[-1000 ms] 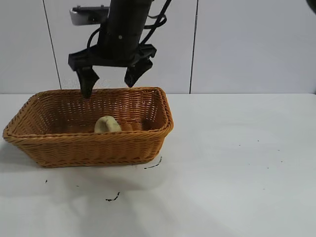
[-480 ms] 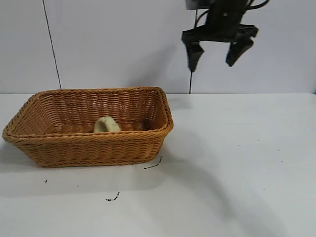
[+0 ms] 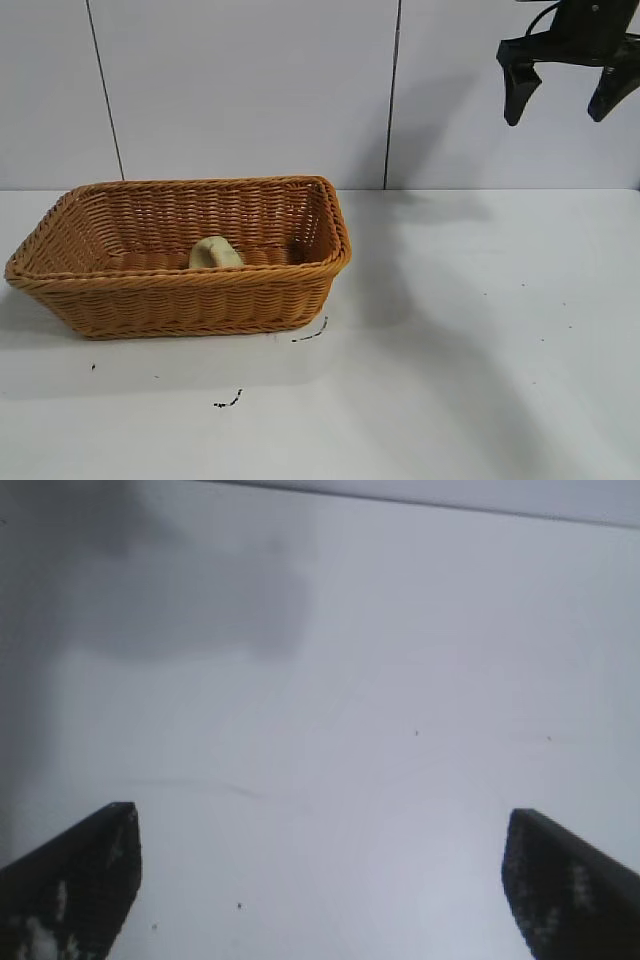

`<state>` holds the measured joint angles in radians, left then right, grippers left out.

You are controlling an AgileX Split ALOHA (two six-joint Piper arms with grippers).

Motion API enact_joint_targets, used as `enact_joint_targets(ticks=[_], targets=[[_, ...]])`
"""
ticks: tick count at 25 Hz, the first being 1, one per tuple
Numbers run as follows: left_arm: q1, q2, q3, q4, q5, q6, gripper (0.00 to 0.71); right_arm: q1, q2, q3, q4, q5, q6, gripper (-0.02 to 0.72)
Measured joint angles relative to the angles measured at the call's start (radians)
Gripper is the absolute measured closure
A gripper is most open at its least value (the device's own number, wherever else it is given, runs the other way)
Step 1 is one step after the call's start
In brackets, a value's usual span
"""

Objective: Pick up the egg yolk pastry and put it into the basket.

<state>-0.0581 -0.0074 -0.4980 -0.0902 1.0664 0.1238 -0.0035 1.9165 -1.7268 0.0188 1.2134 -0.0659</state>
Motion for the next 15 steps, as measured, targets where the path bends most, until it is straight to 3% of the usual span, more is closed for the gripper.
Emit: enact_joint_targets(ticks=[9, 15], targets=[[0.000, 0.000, 0.000, 0.000, 0.000, 0.000, 0.015, 0.000, -0.570, 0.602, 0.000, -0.001, -0.003, 0.026], [0.000, 0.000, 0.000, 0.000, 0.000, 0.000, 0.015, 0.000, -0.960, 0.938, 0.000, -0.091, -0.022, 0.026]])
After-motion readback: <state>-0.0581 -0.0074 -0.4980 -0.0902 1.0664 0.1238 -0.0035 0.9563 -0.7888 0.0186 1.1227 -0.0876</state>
